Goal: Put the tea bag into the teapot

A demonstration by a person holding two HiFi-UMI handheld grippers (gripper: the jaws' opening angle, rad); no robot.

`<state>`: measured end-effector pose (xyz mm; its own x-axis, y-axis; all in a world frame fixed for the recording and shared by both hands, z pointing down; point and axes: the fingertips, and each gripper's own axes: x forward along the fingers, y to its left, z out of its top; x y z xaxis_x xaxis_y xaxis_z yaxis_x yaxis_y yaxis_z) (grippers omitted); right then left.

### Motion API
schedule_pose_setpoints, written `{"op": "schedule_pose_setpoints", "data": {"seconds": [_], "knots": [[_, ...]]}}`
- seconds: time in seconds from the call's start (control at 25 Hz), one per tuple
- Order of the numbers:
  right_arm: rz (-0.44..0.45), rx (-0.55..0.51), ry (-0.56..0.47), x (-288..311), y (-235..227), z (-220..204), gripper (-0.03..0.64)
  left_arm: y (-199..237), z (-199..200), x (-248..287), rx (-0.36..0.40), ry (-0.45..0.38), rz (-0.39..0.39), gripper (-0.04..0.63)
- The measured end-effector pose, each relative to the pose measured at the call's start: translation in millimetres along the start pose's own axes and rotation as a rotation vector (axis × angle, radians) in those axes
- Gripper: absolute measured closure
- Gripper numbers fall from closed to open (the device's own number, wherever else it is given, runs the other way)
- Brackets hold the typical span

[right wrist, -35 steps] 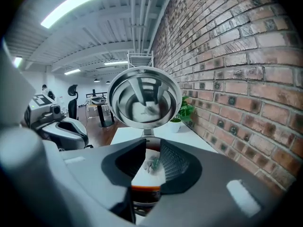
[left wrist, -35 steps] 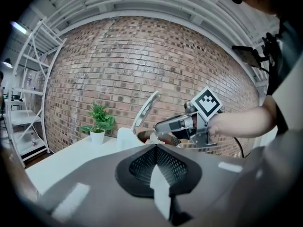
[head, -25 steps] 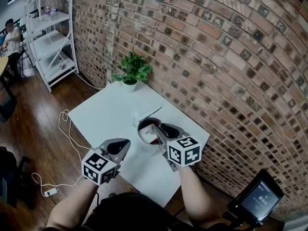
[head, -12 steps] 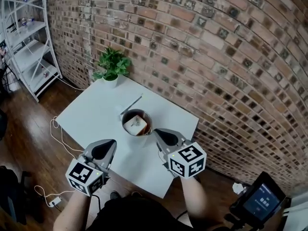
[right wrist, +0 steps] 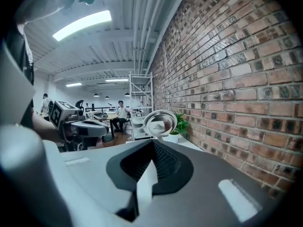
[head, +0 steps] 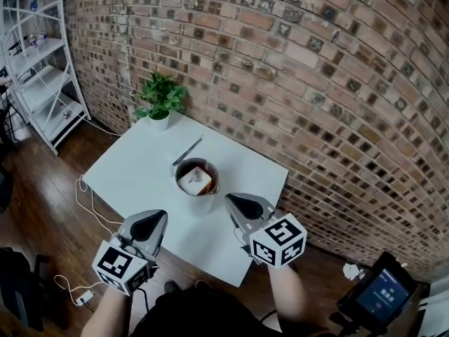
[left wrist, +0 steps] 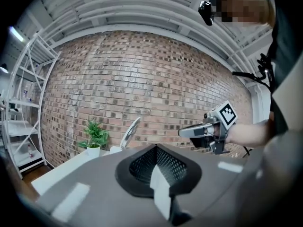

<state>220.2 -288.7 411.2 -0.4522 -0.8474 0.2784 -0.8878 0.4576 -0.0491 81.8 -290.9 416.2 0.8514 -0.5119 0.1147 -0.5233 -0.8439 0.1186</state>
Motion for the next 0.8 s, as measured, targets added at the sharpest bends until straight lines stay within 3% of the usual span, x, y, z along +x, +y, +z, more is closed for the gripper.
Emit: {"op": "schedule_pose_setpoints", "data": {"seconds": [0.48,0.64,0.8], "knots": [[0.019,0.013,-0.040,-10.3,13.6,10.3,0.615,-2.1,1.8,-5.9,-0.015,-0.008,0.036,0.591],[0.024,0.016,-0.036,-11.0,16.8,5.2,0.615,1.1,5.8,-10.2,0.034,-0.025,0.114,0.591],[0.029,0.020,-0.043,-11.4,20.9,5.3,0.615,-11.9,10.2,-11.8,0.030,-0.035,0.063,0.591]]}}
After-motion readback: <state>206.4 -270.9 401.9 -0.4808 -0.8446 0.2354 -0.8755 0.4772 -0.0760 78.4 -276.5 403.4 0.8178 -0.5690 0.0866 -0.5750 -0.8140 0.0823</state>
